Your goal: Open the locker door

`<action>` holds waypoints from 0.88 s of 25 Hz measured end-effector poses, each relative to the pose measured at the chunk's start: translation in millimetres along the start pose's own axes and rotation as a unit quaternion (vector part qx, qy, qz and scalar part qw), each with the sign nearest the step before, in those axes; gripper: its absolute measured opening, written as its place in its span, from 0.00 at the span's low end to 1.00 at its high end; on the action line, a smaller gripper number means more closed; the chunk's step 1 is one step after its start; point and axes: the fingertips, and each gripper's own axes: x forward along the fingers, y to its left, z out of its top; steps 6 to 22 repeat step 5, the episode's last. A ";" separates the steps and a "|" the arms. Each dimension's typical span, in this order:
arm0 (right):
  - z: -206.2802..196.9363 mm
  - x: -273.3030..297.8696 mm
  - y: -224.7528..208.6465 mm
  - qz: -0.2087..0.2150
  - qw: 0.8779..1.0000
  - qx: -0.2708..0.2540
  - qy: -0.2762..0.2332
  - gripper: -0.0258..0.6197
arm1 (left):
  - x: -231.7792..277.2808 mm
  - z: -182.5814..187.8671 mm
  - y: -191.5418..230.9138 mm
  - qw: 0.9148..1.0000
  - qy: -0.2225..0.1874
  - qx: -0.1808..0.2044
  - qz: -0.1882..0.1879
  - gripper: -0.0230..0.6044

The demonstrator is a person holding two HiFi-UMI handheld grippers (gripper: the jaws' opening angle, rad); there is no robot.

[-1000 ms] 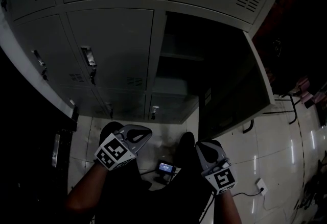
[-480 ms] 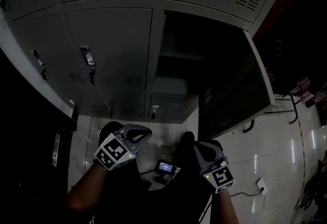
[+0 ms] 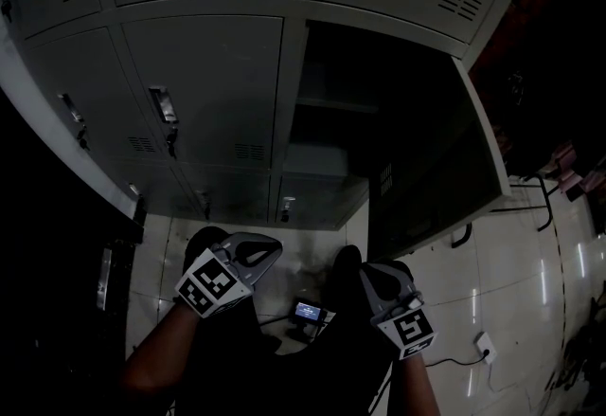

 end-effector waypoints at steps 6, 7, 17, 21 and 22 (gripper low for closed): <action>-6.2 1.0 2.4 0.003 1.000 -0.003 0.016 0.04 | 0.2 -4.8 1.8 1.000 0.001 0.001 0.003 0.06; -6.2 1.0 2.4 0.003 1.000 -0.003 0.016 0.04 | 0.2 -4.8 1.8 1.000 0.001 0.001 0.003 0.06; -6.2 1.0 2.4 0.003 1.000 -0.003 0.016 0.04 | 0.2 -4.8 1.8 1.000 0.001 0.001 0.003 0.06; -6.2 1.0 2.4 0.003 1.000 -0.003 0.016 0.04 | 0.2 -4.8 1.8 1.000 0.001 0.001 0.003 0.06; -6.2 1.0 2.4 0.003 1.000 -0.003 0.016 0.04 | 0.2 -4.8 1.8 1.000 0.001 0.001 0.003 0.06</action>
